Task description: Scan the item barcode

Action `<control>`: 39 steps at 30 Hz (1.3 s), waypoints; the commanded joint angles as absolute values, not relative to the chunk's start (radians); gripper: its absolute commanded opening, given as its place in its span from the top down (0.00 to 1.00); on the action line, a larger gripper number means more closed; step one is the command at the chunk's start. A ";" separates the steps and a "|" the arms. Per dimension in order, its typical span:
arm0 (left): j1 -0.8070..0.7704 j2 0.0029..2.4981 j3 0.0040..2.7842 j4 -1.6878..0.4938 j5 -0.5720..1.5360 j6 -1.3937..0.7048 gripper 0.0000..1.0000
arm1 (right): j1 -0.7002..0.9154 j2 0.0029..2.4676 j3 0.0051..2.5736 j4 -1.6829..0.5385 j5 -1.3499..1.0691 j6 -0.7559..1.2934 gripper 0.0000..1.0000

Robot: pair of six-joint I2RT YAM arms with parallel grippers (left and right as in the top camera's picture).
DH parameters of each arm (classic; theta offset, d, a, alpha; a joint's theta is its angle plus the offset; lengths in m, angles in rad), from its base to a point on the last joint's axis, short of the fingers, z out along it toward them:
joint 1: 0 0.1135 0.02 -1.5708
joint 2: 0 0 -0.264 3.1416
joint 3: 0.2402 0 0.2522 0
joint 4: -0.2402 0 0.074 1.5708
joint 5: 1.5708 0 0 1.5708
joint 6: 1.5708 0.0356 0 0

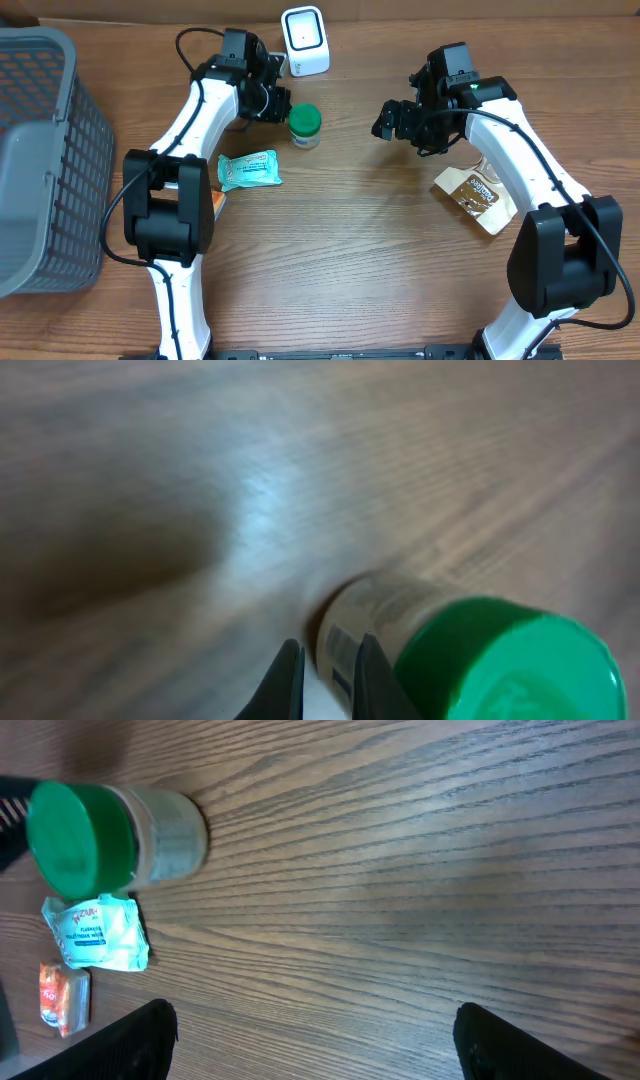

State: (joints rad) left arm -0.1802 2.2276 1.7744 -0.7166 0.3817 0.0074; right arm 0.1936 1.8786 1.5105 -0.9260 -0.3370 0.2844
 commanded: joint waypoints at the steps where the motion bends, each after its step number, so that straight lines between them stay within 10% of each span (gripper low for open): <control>1: -0.215 2.216 1.780 -0.772 0.514 0.031 0.96 | 0.197 1.882 1.498 -0.920 -0.341 0.285 0.10; 17: -0.275 2.171 1.782 -0.942 0.616 -0.048 0.96 | 0.197 1.882 1.498 -0.928 -0.341 0.284 0.10; 39: 0.074 1.886 1.524 -1.240 0.000 -0.427 0.96 | 0.250 1.882 1.498 -0.902 -0.358 0.227 0.06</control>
State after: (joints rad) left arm 0.0452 1.8668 1.6218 -1.2541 0.0463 -0.3595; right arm 0.2497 1.8786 1.5085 -0.9054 -0.3557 0.2375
